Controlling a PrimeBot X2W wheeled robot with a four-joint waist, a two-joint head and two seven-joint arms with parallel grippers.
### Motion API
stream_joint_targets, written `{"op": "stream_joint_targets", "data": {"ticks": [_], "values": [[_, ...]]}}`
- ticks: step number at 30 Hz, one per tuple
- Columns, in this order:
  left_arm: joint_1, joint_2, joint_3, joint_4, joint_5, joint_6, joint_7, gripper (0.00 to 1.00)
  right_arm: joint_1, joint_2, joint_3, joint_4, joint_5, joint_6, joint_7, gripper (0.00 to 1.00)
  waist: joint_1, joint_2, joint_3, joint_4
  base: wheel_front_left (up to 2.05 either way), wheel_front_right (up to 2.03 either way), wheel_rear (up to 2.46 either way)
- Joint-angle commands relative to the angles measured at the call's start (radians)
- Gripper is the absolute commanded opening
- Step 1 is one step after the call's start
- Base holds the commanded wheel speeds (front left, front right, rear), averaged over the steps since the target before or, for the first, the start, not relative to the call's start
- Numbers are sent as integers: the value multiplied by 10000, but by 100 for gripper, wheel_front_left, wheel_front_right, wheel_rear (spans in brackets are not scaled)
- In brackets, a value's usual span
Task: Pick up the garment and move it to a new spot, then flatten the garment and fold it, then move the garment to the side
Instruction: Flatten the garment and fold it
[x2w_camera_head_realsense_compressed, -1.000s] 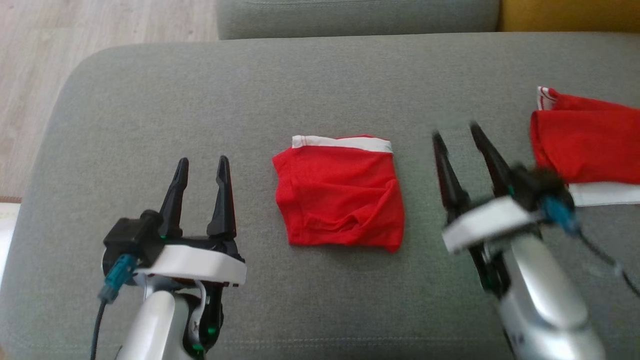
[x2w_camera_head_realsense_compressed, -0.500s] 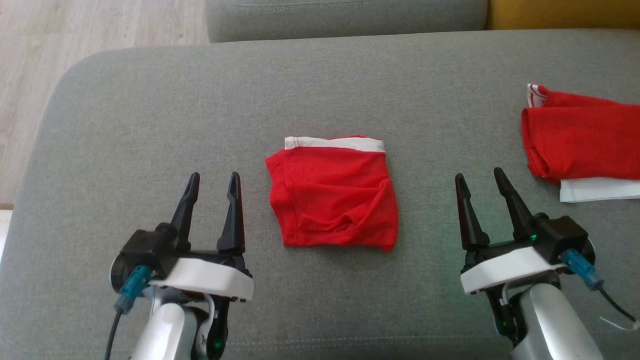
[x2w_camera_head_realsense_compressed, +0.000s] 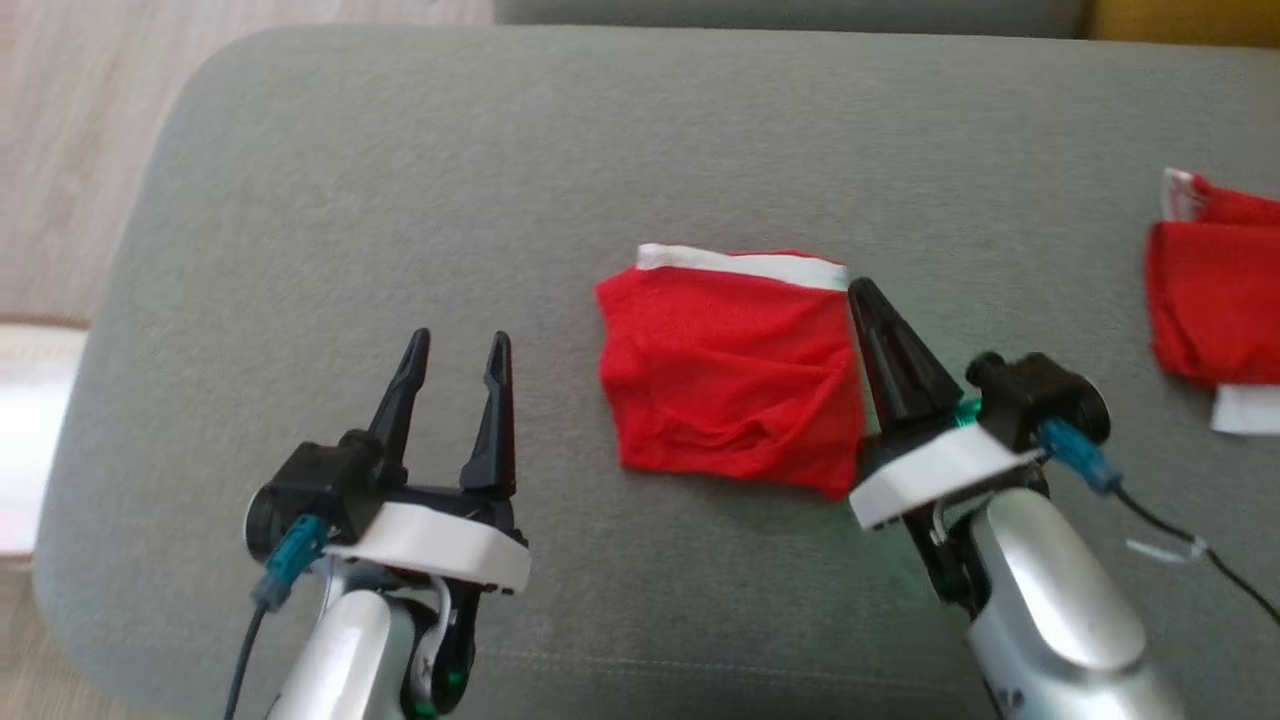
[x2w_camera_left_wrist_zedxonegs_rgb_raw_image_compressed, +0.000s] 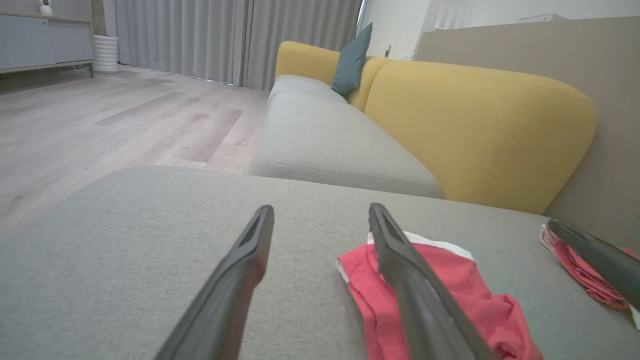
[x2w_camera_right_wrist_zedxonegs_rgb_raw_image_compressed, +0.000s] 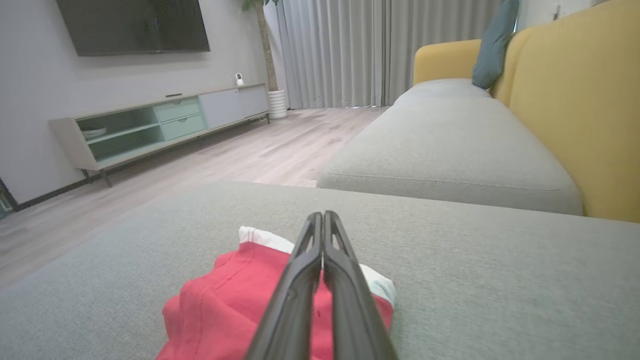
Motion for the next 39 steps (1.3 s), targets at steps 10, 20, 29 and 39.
{"op": "stream_joint_targets", "data": {"ticks": [10, 20, 29, 39], "values": [[-702, 66, -58, -243, -148, 54, -122, 100, -1551, 81, 370, 2313, -158, 65, -111, 0, 0, 0, 712, 1471, 0, 0, 0], [-784, 66, -163, -173, -234, 111, -122, 100, -2031, 81, 933, 4447, 3, 65, 103, 0, 0, 0, 892, 1876, 0, 0, 0], [-772, 66, 118, -163, -142, 87, -122, 100, -2411, 81, 1216, 4040, 974, 65, -139, 0, 0, 0, 443, 1106, 0, 0, 0], [-608, 66, 355, -347, -52, 33, -122, 100, -1366, 81, 28, 1889, 558, 65, -152, 0, 0, 0, -168, 115, 0, 0, 0]]}}
